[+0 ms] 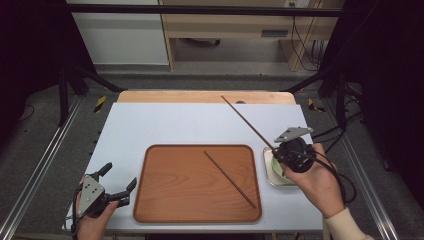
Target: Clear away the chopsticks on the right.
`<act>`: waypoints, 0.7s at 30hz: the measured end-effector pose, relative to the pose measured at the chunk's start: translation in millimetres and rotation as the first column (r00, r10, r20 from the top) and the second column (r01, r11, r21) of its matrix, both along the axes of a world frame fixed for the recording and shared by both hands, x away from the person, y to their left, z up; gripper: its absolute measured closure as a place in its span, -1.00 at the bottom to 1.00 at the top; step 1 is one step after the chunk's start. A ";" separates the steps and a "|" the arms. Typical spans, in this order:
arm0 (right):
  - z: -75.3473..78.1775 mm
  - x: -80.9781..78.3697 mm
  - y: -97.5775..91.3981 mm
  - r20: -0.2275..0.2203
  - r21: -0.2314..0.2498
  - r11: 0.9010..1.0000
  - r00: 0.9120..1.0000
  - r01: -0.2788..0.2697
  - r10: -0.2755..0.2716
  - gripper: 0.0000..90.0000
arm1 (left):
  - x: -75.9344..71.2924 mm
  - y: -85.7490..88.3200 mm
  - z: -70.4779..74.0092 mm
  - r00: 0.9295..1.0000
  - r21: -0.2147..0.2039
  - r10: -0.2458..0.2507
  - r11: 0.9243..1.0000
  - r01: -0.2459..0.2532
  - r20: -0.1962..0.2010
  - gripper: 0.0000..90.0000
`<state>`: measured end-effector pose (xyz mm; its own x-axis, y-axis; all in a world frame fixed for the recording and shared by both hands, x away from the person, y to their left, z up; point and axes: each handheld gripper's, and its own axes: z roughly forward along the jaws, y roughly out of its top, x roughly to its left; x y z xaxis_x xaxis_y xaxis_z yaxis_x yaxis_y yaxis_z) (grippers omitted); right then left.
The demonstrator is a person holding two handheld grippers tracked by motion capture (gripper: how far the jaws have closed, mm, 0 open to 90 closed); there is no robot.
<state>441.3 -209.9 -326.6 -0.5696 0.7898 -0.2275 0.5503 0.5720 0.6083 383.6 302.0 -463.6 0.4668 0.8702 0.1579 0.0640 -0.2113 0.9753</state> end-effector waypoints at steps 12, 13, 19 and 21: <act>-36.2 -13.2 38.5 -0.109 0.013 0.997 0.991 -0.073 0.074 0.87 | -0.2 1.4 0.9 1.000 -0.001 0.002 1.000 -0.002 0.005 -0.85; -39.1 -14.8 40.3 -0.120 0.015 0.997 0.990 -0.074 0.075 0.88 | -0.3 1.3 0.9 1.000 0.000 0.002 1.000 -0.002 0.005 -0.85; -54.3 -19.3 45.4 -0.173 0.038 0.997 0.982 -0.065 0.070 0.87 | -0.3 1.2 1.0 1.000 0.000 0.001 1.000 -0.001 0.005 -0.85; -58.6 -20.7 46.5 -0.182 0.044 0.996 0.980 -0.075 0.081 0.87 | -0.2 1.3 0.9 1.000 0.001 0.002 1.000 -0.002 0.005 -0.85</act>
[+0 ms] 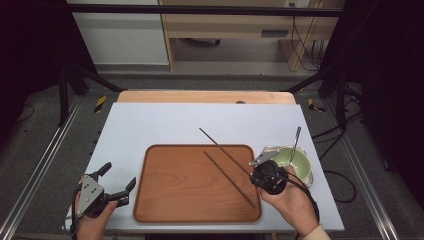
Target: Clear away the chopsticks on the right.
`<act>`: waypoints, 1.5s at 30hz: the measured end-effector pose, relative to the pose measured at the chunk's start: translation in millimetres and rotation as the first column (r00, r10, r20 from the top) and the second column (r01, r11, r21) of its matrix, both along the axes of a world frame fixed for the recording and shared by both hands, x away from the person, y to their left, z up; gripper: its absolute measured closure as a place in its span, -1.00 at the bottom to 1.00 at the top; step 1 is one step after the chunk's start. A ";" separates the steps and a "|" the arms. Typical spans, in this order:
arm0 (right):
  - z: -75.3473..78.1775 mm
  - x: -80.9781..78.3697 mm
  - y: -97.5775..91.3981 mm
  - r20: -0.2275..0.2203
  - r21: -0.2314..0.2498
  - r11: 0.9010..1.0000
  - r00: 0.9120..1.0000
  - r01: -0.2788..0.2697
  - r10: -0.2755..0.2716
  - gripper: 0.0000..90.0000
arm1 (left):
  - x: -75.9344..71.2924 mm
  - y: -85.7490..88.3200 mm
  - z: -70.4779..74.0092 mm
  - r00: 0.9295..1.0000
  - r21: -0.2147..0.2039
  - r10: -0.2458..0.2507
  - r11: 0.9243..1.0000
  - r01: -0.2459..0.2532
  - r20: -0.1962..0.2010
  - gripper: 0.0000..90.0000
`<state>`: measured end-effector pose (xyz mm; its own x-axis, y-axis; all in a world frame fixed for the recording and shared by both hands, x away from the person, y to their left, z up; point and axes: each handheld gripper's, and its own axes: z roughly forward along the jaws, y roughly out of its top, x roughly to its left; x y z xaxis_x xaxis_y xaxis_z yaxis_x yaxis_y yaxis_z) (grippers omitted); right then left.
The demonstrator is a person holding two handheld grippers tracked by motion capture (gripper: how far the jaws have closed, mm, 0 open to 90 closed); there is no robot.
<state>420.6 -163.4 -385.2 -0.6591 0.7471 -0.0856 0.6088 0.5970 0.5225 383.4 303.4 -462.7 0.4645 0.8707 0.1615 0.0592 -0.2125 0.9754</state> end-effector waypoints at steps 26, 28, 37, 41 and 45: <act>-29.4 -20.0 15.4 -0.128 0.007 1.000 0.991 -0.030 0.031 0.87 | -0.5 -0.2 0.7 1.000 -0.007 -0.002 1.000 0.002 0.003 -0.85; -31.0 -21.4 15.7 -0.135 0.004 1.000 0.990 -0.025 0.026 0.87 | -0.6 -0.2 0.8 1.000 -0.008 -0.002 1.000 0.002 0.003 -0.85; -43.6 -26.5 10.8 -0.170 0.020 1.000 0.985 0.016 -0.012 0.87 | -0.5 -1.0 0.6 1.000 -0.006 -0.006 1.000 0.006 0.002 -0.85; -47.3 -27.8 12.3 -0.188 0.013 1.000 0.982 0.022 -0.019 0.87 | -0.5 -1.3 0.7 1.000 -0.006 -0.007 1.000 0.007 0.003 -0.85; -50.6 -26.5 12.7 -0.203 0.014 0.999 0.979 0.037 -0.034 0.87 | -0.5 -1.1 0.6 1.000 -0.006 -0.007 1.000 0.007 0.002 -0.85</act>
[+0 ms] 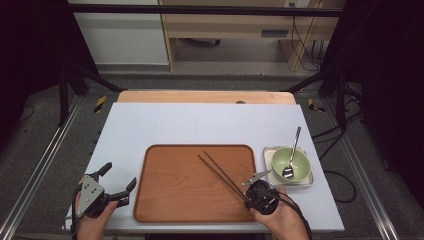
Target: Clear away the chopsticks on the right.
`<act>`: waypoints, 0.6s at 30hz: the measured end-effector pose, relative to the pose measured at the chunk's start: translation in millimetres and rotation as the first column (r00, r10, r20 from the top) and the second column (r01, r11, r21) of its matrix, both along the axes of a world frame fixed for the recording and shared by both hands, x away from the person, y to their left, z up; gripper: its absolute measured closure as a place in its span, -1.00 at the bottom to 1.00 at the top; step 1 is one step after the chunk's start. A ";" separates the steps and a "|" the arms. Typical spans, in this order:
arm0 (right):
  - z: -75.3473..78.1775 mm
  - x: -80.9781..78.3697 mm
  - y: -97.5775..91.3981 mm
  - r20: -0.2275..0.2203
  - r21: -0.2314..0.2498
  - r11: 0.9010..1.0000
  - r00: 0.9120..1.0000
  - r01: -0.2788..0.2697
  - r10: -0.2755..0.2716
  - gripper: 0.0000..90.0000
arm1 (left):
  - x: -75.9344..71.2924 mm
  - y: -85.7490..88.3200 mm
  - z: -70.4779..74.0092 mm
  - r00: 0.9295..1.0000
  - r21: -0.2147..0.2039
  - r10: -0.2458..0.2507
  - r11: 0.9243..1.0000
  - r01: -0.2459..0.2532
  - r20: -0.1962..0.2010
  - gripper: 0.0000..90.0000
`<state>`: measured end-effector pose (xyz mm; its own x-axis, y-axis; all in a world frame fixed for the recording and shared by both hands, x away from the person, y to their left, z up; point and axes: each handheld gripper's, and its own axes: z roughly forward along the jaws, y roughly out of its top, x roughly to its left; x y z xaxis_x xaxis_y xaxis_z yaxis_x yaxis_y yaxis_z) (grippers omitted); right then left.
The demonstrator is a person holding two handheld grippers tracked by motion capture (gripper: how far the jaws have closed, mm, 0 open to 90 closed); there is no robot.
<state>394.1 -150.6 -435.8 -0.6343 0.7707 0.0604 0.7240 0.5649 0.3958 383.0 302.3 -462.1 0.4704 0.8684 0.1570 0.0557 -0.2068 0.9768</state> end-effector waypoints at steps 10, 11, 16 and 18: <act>-6.4 2.6 3.8 -0.022 0.021 1.000 1.000 0.014 -0.013 0.87 | -0.1 0.6 0.5 1.000 -0.001 -0.001 1.000 0.001 0.001 -0.85; -6.5 2.8 4.1 -0.024 0.021 1.000 1.000 0.016 -0.016 0.87 | 0.0 0.4 0.3 1.000 -0.003 0.000 1.000 0.000 0.002 -0.85; -7.7 3.3 2.9 -0.022 0.033 0.999 1.000 0.013 -0.012 0.86 | 0.0 0.3 0.5 1.000 0.000 -0.002 1.000 0.002 0.002 -0.85; -7.3 3.1 2.1 -0.019 0.043 0.999 1.000 0.009 -0.008 0.83 | 0.2 0.3 0.3 1.000 0.000 -0.001 1.000 0.001 0.000 -0.85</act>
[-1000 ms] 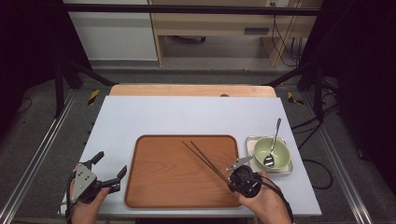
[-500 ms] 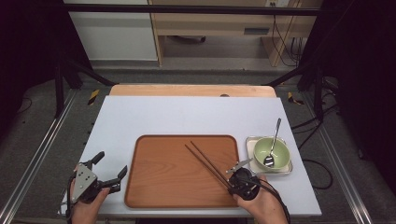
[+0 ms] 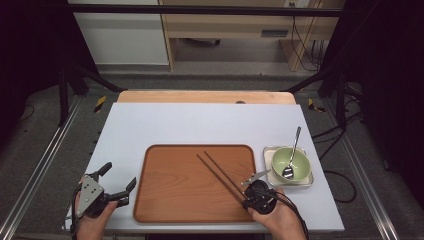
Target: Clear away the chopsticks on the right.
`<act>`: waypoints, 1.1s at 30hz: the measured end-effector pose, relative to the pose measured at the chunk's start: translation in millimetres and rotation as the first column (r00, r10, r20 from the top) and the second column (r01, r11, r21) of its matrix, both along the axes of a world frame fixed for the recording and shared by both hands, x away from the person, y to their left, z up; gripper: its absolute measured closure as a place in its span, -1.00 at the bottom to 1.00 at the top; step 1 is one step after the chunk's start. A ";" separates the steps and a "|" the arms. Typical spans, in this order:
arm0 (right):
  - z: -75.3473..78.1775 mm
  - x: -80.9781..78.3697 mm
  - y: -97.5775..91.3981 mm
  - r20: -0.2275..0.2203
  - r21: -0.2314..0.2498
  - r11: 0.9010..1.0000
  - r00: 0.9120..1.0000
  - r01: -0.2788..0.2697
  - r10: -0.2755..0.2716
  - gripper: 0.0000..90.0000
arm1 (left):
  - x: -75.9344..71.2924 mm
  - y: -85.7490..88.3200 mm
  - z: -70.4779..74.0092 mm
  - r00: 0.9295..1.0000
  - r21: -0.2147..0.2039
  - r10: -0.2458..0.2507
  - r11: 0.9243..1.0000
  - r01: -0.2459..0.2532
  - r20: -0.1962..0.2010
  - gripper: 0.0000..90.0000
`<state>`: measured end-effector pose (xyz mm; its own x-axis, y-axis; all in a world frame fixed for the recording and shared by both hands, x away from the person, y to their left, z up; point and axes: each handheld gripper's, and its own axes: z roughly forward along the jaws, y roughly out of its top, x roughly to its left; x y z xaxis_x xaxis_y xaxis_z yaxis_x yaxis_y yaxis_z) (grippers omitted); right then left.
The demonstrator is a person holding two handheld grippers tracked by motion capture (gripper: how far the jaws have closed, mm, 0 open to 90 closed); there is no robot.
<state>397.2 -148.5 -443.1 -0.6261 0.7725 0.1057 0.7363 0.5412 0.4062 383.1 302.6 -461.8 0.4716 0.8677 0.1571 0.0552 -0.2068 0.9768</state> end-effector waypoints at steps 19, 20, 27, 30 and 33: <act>2.1 7.7 3.9 0.203 0.109 0.994 0.979 -0.007 -0.015 0.34 | 1.4 0.1 -0.6 0.999 0.000 -0.015 1.000 0.015 -0.039 -0.85; 1.2 9.0 4.9 0.215 0.117 0.993 0.977 -0.011 -0.015 0.28 | 2.1 1.3 -0.1 0.998 -0.002 -0.021 1.000 0.021 -0.058 -0.85; -3.6 11.0 7.2 0.339 0.178 0.984 0.940 -0.025 -0.037 -0.26 | 4.7 7.2 0.2 0.994 -0.016 -0.039 0.999 0.037 -0.101 -0.85; -4.8 8.6 7.2 0.373 0.194 0.981 0.926 -0.016 -0.059 -0.50 | 4.7 6.2 1.2 0.993 -0.022 -0.053 0.998 0.051 -0.106 -0.85; -8.5 4.8 8.9 0.388 0.222 0.975 0.916 0.008 -0.096 -0.67 | 2.7 1.2 3.2 0.987 -0.011 -0.086 0.996 0.085 -0.134 -0.85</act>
